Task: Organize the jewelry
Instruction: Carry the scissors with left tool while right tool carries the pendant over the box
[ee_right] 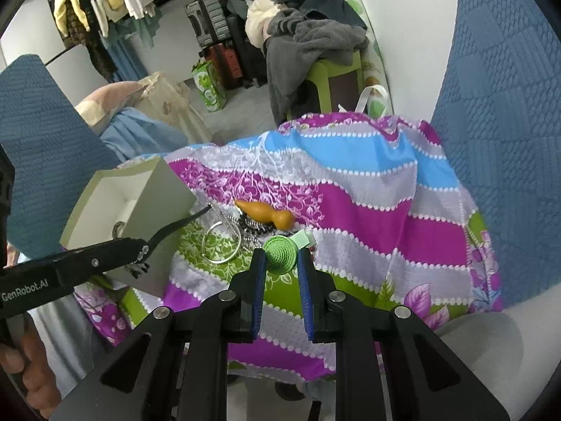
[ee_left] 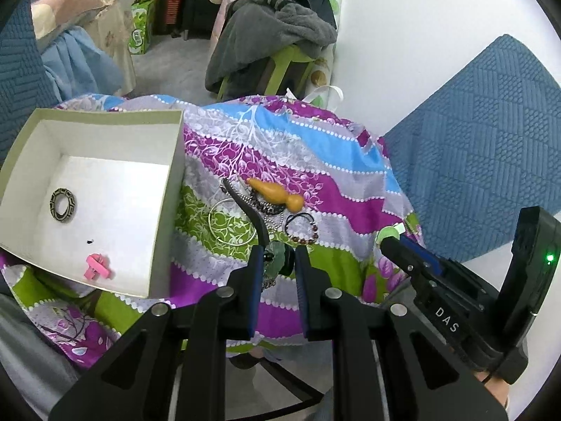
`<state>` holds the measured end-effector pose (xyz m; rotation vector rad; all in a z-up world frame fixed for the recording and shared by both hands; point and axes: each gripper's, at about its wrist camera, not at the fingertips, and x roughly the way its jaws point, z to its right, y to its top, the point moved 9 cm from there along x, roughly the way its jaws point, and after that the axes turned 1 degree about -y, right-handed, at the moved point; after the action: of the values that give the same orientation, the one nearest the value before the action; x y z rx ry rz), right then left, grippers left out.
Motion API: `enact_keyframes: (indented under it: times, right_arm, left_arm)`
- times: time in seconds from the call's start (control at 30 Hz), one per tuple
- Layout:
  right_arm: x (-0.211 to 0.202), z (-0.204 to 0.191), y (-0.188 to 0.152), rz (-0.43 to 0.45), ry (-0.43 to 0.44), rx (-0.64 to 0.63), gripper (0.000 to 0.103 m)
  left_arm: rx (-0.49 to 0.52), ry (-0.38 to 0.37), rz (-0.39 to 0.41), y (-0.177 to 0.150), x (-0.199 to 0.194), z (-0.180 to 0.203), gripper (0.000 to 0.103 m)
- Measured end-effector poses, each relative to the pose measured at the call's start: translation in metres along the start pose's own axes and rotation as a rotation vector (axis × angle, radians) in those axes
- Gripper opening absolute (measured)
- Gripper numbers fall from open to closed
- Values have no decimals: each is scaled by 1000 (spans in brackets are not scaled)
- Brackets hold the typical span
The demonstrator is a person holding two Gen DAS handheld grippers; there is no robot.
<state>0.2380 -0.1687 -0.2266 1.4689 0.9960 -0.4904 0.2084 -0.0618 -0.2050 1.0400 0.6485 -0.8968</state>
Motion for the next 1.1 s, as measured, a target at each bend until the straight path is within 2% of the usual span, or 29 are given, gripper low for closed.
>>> enact_keyframes:
  times: [0.27, 0.6, 0.83, 0.97, 1.1]
  right_arm:
    - [-29, -9, 28, 30, -15, -3, 16]
    - [-64, -39, 77, 103, -14, -20, 16]
    - [-78, -77, 105, 130, 14, -20, 16]
    - [-73, -106, 114, 140, 26, -47, 16]
    - [-60, -133, 112, 137, 41, -57, 16]
  left_arm:
    - [23, 3, 25, 20, -34, 7, 18]
    - [54, 35, 88, 53, -79, -5, 18]
    - [66, 56, 133, 79, -112, -31, 18]
    - [62, 57, 152, 90, -122, -54, 18]
    - [92, 93, 171, 91, -131, -79, 18]
